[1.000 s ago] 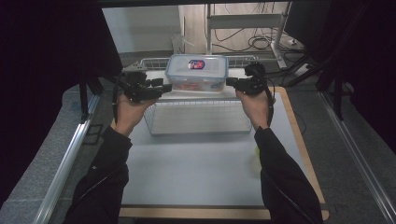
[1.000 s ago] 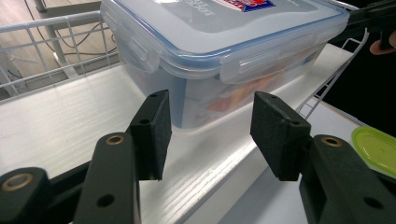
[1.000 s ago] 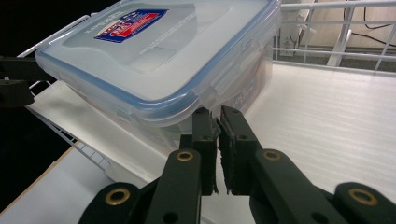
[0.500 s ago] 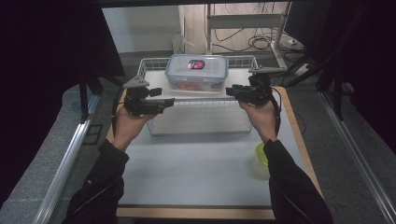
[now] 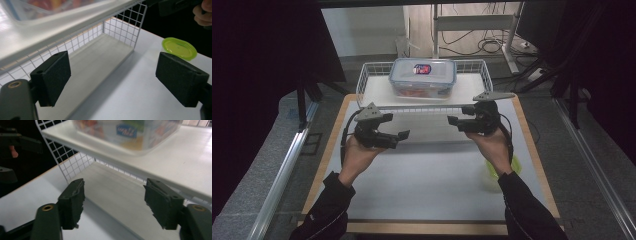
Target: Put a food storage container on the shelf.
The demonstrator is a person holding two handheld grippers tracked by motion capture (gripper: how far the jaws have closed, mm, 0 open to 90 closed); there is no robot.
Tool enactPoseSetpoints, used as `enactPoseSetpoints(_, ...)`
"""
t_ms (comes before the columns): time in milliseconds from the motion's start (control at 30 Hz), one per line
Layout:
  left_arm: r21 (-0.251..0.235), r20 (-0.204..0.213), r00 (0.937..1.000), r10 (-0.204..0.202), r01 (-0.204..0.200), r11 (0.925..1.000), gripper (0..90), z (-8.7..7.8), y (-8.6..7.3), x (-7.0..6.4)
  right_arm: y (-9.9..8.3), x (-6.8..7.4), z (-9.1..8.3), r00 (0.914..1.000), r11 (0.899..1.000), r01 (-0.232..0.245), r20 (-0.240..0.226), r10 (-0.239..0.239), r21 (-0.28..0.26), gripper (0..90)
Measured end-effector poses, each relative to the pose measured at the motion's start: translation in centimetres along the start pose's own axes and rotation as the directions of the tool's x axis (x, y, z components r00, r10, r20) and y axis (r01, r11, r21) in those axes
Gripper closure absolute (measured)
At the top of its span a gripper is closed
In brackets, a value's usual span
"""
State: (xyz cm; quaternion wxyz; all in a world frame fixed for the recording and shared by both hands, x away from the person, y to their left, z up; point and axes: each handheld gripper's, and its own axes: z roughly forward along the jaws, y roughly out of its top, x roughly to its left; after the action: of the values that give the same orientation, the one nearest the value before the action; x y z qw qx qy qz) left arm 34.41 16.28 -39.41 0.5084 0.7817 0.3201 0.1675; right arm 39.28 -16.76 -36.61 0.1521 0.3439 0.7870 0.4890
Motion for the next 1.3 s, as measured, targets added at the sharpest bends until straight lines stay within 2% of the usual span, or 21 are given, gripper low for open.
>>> enactPoseSetpoints(100,0.013,0.0,1.0,0.006,-0.006,0.9999,9.7,0.0,-0.8,-0.7,-0.8,0.4,0.0,0.9998,1.0,0.02,0.0,-0.02,0.006,27.4)
enactPoseSetpoints(300,0.017,0.004,1.0,0.0,0.0,0.9999,7.0,-0.1,-2.7,-1.9,-2.6,1.2,-0.4,0.9982,0.999,0.046,-0.04,-0.046,0.017,19.4)
enactPoseSetpoints(400,0.027,-0.008,0.9999,0.011,-0.01,0.9996,5.5,-0.3,-3.6,-2.3,-3.6,1.5,-0.6,0.9967,0.997,0.068,-0.047,-0.067,0.021,16.0)
enactPoseSetpoints(533,0.049,-0.031,0.9991,0.03,-0.028,0.9984,4.6,-0.5,-4.7,-2.6,-4.6,1.6,-0.8,0.9967,0.998,0.057,-0.059,-0.056,0.028,12.3)
enactPoseSetpoints(667,0.041,-0.031,0.9981,0.053,-0.051,0.9978,3.8,-1.0,-5.6,-3.2,-5.9,1.9,-1.0,0.9962,0.997,0.064,-0.062,-0.061,0.044,9.2)
enactPoseSetpoints(767,0.051,-0.042,0.9963,0.075,-0.073,0.9961,3.3,-1.3,-6.7,-3.8,-6.8,2.3,-1.1,0.9949,0.996,0.076,-0.07,-0.072,0.056,8.0)
enactPoseSetpoints(967,0.045,-0.044,0.9974,0.057,-0.055,0.9975,2.4,-2.0,-8.8,-4.5,-8.9,3.4,-1.3,0.9929,0.994,0.088,-0.087,-0.081,0.072,6.5)
enactPoseSetpoints(1033,0.033,-0.032,0.9985,0.045,-0.044,0.9985,1.4,-2.1,-9.4,-4.7,-9.7,3.7,-1.5,0.9927,0.993,0.087,-0.09,-0.08,0.085,6.5)
enactPoseSetpoints(1300,0.092,-0.04,0.9966,0.072,-0.068,0.9934,0.7,-1.6,-12.4,-5.6,-12.2,4.1,-2.3,0.9938,0.988,0.101,-0.058,-0.095,0.114,6.5)
